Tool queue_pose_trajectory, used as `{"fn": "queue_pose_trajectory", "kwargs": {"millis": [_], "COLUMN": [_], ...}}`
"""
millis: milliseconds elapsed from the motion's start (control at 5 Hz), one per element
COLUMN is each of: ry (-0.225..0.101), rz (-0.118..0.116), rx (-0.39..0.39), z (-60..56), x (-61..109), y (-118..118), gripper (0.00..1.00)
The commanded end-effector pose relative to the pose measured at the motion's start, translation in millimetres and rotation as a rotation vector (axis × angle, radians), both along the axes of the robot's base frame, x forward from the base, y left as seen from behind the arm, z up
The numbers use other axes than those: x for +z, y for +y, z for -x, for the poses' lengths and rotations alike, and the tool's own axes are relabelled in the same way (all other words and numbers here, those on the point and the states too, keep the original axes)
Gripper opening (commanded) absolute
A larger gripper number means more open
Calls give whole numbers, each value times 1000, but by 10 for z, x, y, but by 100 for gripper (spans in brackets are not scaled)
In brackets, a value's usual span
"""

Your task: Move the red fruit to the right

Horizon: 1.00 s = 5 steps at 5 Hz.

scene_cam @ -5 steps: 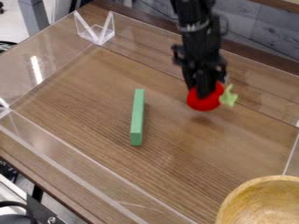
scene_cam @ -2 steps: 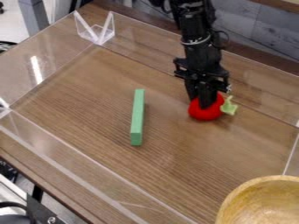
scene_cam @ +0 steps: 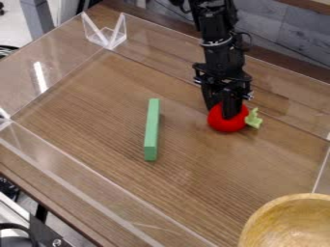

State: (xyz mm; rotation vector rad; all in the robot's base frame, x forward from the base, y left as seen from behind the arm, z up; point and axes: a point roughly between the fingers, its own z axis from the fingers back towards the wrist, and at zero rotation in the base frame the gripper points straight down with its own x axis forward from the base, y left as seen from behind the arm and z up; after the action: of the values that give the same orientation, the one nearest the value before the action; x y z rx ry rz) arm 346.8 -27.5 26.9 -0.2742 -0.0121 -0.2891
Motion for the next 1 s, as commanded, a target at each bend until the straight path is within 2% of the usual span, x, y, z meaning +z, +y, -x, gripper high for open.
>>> {"fn": "queue_pose_trajectory", "kwargs": {"millis": [0,200,400,600,800], "ry": [-15,-5,8,13,16], "rz": [-4,-2,1,2,2], "rx": [-34,11,55,86,114], "z": [-125,-143,-157,-122,-90], "x": [0,-13,-35,90,221], "y": [14,61,104,178,245], "gripper": [0,0,100,0,0]}}
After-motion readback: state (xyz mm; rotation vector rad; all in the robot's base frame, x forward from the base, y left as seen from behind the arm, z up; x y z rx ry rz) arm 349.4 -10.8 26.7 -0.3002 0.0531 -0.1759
